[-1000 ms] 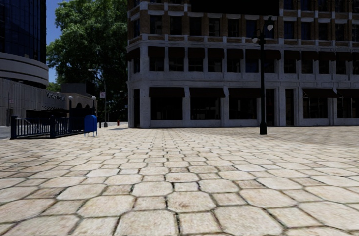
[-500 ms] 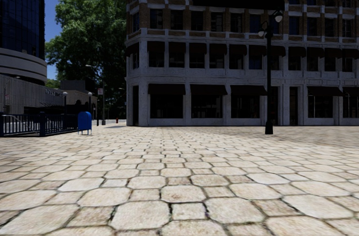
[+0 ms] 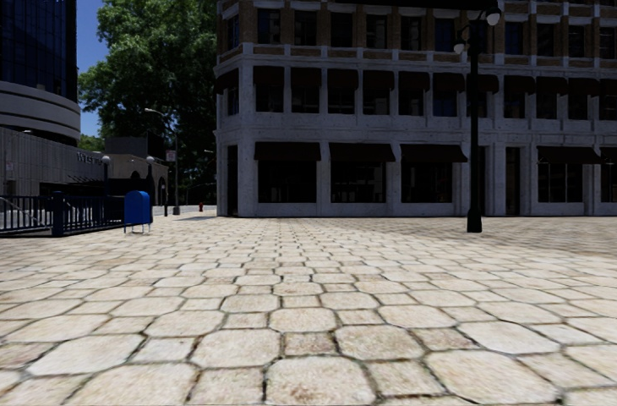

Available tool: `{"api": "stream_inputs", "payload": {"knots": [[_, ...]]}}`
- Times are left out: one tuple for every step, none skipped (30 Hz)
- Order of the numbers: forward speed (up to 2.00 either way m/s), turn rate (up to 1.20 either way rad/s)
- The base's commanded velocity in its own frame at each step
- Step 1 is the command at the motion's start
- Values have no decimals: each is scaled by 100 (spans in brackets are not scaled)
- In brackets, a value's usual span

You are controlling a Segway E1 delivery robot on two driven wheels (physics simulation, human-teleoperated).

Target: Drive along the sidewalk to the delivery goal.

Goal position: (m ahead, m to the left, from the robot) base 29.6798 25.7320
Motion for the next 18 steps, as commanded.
{"api": "stream_inputs", "payload": {"knots": [[97, 2], [97, 2], [97, 2], [97, 4], [97, 7], [97, 7], [97, 13], [96, 18], [96, 20], [95, 20], [95, 20], [95, 20], [95, 20], [95, 20], [95, 20], [95, 20], [95, 21], [95, 23]]}}
